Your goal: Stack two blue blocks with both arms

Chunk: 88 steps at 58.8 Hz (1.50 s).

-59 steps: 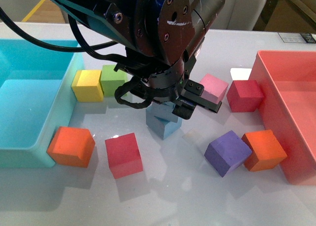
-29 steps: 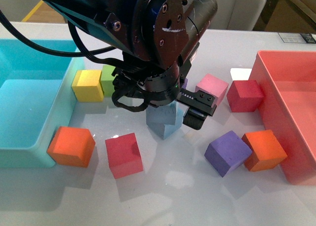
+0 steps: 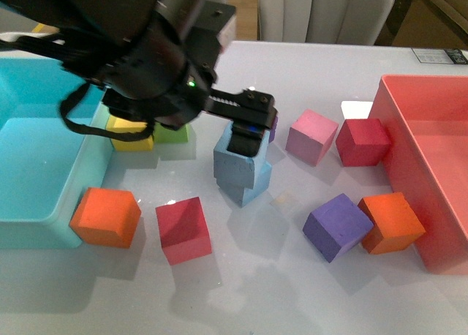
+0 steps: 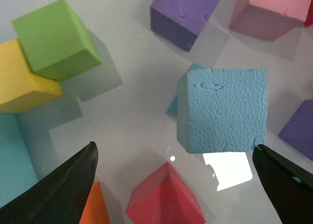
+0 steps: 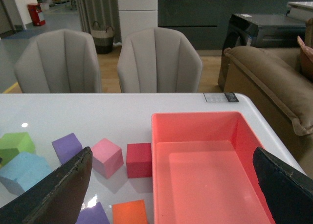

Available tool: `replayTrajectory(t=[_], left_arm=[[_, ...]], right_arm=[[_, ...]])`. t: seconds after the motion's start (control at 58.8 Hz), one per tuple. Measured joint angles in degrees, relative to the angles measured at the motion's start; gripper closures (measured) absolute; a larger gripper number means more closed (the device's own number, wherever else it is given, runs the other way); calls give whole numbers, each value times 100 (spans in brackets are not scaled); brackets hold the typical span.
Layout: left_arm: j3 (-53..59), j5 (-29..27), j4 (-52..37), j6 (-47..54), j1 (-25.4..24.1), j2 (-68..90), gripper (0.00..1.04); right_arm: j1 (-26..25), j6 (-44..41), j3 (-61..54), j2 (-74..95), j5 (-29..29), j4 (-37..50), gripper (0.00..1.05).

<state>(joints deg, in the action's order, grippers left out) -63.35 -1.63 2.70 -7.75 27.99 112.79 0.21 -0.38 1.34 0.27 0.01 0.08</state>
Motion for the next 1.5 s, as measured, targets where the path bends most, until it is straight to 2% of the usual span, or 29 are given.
replayTrajectory(t=[0.068, 0.306, 0.391, 0.408, 0.442, 0.476, 0.511, 0.562, 0.613, 0.664, 0.936, 1.055, 1.106, 1.174, 1.497], left_arm=[[391, 103, -83, -61, -192, -450, 9], [1661, 990, -369, -431, -778, -2140, 9], [2087, 1167, -608, -435, -1128, -2675, 9], [2170, 1056, -789, -396, -1145, -2688, 10], [2533, 472, -1685, -243, -1248, -2761, 16], [3060, -188, -2920, 68, -1434, -2815, 23], [3488, -507, -3814, 208, -1585, -2857, 28], [4074, -765, -5062, 398, -1803, -2970, 37], [4422, -763, -5862, 503, -1926, -3204, 46], [4618, -667, -6225, 575, -1965, -3501, 55], [5554, -345, -6384, 691, -2229, -4256, 103], [5759, -258, -6061, 708, -2350, -4846, 103], [5851, 87, -5860, 713, -2599, -5139, 103], [5954, 122, -5613, 713, -2739, -5458, 103], [6234, 164, -4310, 715, -2774, -7077, 103]], right_arm=[[-2, 0, 0, 0, 0, 0, 9], [-2, 0, 0, 0, 0, 0, 9], [0, 0, 0, 0, 0, 0, 9], [-2, 0, 0, 0, 0, 0, 9], [0, 0, 0, 0, 9, 0, 9], [-2, 0, 0, 0, -13, 0, 9], [-2, 0, 0, 0, -4, 0, 9], [-2, 2, 0, 0, 2, -2, 9], [-2, 2, 0, 0, 2, -4, 9], [0, 0, 0, 0, -9, -4, 9], [0, 2, 0, 0, -2, -4, 9], [0, 0, 0, 0, -4, -4, 9], [-2, 0, 0, 0, -4, -4, 9], [0, 2, 0, 0, -4, -4, 9], [-2, 2, 0, 0, -4, -4, 9]])
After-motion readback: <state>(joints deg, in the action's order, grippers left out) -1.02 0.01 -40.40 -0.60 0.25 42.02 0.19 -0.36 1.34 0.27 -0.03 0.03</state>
